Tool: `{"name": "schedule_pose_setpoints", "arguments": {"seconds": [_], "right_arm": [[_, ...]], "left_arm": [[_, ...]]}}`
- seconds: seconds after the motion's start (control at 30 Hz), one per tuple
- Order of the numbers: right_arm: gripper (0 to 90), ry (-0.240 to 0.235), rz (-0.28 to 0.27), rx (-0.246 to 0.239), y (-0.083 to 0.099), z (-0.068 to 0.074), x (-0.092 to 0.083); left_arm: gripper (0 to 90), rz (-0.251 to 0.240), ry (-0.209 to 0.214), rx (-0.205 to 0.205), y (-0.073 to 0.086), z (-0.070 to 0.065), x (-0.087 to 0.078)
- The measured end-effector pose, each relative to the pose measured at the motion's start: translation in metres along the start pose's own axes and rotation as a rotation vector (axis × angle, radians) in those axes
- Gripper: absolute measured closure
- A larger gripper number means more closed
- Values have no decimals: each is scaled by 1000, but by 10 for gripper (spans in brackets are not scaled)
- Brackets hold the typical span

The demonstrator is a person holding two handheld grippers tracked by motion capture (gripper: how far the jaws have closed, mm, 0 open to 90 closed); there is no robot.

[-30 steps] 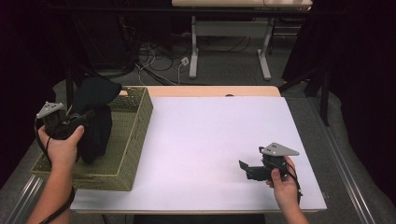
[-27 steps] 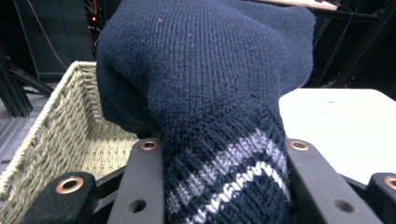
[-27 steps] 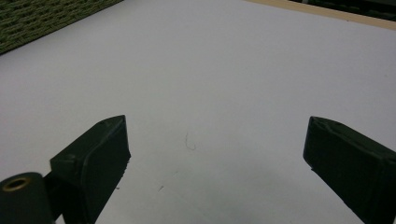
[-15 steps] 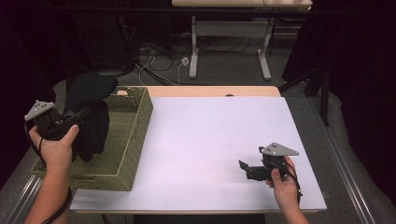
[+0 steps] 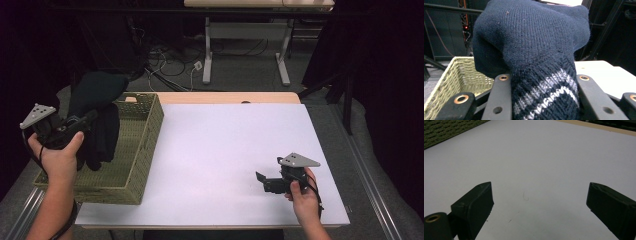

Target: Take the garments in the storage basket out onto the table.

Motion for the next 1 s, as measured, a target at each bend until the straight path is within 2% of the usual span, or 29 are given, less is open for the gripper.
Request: {"name": "schedule_pose_setpoints", "arguments": {"seconds": [0.3, 1.0], "right_arm": [[68, 0, -5, -6, 0, -1, 0], [68, -1, -3, 1, 0, -1, -1]], "left_arm": [[662, -5, 33, 14, -8, -22, 3], [662, -21, 171, 50, -15, -81, 15]]}}
Point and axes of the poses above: each handheld gripper's, and its own axes: x roughly forward along the jaws, y roughly out of its underside, z roughly to its left, the point moved 5 cm from there along x, roughly forward along the jaws, and after that the axes turned 4 degrees about -z, right-handed, at the moved point
